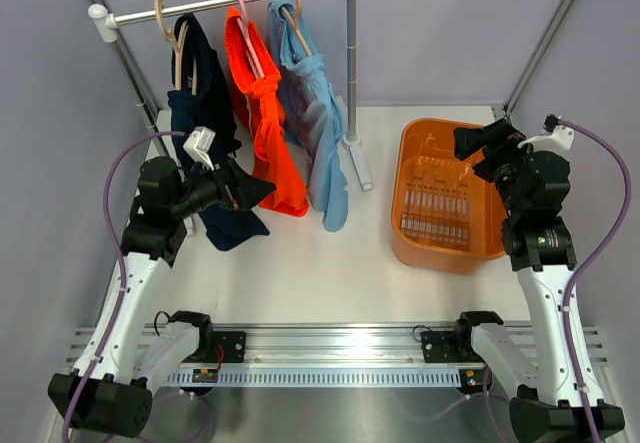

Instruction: Remove the shorts from the hanger

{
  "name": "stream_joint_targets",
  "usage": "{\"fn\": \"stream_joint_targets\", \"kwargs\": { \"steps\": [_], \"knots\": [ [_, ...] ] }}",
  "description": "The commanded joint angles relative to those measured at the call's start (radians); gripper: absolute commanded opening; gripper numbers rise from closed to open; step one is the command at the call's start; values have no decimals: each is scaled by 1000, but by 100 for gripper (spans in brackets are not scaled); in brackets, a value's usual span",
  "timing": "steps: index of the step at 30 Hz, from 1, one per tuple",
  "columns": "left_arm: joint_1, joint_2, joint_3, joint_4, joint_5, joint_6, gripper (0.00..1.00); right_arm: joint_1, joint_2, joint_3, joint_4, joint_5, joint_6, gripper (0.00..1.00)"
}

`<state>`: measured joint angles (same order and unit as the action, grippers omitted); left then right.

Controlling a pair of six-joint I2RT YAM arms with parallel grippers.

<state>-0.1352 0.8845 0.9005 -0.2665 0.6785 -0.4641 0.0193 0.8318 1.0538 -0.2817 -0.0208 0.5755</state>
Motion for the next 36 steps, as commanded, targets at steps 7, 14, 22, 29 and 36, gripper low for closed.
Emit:
{"fn": "stream_joint_targets", "kwargs": {
  "steps": [7, 14, 22, 29, 36],
  "knots": [
    [0, -13, -5, 75, 78, -8, 99, -2, -8, -5, 33, -30, -29, 99],
    [-75, 14, 61, 96, 142, -7, 99, -4, 3, 6, 41, -65, -26, 100],
    [-164, 51, 322, -25, -93, 41, 99, -4, 43, 38, 49, -119, -16, 99],
    [-164, 149, 633, -177, -600, 114, 96, -4, 67, 78, 52, -153, -17, 99],
    [-60, 301, 862, -257, -890, 173, 91, -4, 90, 109, 49, -174, -9, 99]
  ]
}}
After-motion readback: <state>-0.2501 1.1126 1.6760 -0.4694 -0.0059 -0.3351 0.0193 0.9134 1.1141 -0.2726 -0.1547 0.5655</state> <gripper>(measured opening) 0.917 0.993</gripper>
